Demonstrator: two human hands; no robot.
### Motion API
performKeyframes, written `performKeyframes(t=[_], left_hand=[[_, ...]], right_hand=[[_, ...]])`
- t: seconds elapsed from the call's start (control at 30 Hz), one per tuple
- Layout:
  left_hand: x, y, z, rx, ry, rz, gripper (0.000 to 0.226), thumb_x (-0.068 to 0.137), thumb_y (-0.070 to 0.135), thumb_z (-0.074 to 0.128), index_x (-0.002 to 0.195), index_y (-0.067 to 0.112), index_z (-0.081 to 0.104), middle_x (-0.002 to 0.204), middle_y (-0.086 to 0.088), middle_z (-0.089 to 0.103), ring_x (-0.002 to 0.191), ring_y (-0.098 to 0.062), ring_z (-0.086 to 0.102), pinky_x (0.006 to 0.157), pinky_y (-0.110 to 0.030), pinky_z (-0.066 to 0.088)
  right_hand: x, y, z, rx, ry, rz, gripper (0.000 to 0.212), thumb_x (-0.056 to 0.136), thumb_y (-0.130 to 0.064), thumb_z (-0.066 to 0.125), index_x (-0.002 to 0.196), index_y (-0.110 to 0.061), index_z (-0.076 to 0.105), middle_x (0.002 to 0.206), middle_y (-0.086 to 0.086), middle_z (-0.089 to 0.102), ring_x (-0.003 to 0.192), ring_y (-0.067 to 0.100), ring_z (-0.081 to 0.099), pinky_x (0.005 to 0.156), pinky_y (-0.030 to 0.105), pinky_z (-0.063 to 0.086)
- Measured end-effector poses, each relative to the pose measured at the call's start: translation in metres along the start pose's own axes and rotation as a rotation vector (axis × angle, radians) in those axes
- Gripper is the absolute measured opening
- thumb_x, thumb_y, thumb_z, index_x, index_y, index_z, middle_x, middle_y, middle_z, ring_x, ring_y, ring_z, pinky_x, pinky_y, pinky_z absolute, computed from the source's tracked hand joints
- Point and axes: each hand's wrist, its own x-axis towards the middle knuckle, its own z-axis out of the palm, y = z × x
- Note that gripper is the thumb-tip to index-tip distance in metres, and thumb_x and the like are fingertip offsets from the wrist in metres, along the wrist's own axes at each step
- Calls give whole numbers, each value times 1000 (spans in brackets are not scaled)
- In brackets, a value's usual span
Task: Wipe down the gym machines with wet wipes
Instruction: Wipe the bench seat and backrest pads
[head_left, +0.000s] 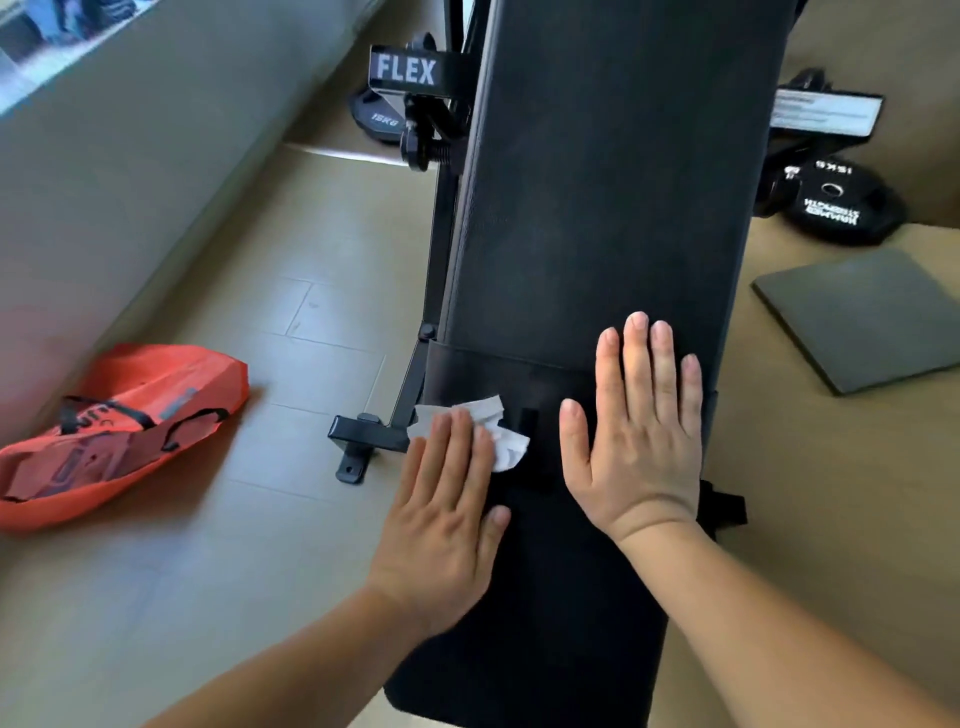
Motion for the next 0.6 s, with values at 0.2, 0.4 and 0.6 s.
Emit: performKeyframes(t=[0.2,0.4,0.6], left_hand=[[85,-24,-25,55,86,-8,75,107,52,26,164,12,-2,171,-11,-14,157,-23,-19,129,-46,0],[22,-10,-3,58,63,79,72,106,54,17,163,20,-11,169,2,-23,153,-11,-29,129,-42,-4],[-19,-10,-11,66,44,163,70,104,55,14,165,22,5,171,4,-4,158,-12,-9,129,-35,5]], right_hand=[[-4,0,5,6,110,-13,68,107,-47,27,163,-8,22,172,14,13,160,28,7,128,54,12],[-23,2,9,215,363,-53,54,106,-32,45,151,-4,45,156,18,42,149,34,36,121,53,30],[-92,-12,19,231,259,-47,47,103,-32,46,146,-16,56,159,8,43,154,27,28,126,52,21]])
